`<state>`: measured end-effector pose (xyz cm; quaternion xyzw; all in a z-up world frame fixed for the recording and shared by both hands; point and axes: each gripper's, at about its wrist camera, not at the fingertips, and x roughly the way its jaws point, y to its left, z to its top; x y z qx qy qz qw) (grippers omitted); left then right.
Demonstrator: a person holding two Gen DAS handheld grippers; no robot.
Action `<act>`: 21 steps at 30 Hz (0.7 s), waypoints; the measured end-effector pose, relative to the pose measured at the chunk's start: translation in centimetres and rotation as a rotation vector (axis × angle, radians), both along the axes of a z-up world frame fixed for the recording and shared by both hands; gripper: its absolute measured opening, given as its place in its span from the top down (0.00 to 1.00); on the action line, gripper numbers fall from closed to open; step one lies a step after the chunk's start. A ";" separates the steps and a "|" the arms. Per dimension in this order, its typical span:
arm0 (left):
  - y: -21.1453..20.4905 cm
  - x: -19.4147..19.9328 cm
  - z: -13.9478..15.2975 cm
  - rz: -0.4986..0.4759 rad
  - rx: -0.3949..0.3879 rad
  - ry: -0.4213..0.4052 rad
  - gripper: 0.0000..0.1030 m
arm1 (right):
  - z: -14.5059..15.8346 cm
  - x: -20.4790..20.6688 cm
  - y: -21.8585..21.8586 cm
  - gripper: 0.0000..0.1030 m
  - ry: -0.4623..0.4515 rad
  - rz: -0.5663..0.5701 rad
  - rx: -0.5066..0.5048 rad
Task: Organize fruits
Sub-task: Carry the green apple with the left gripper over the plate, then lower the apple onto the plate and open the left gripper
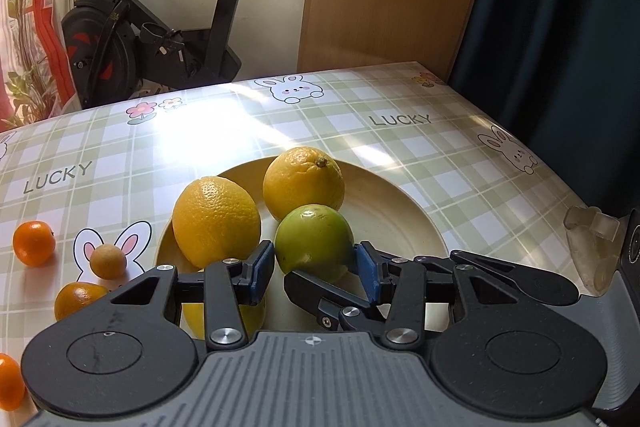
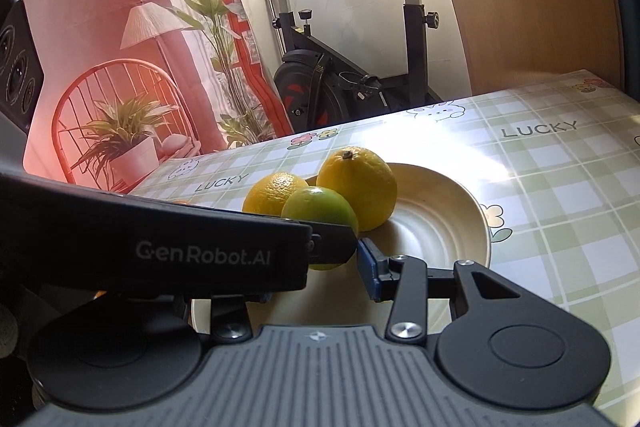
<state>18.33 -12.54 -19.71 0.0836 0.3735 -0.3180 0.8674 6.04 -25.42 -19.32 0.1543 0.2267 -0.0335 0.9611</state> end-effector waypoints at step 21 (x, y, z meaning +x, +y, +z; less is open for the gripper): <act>7.0 -1.1 3.2 0.121 -0.167 -0.037 0.53 | -0.2 -0.5 -0.4 0.50 -0.041 -0.010 0.030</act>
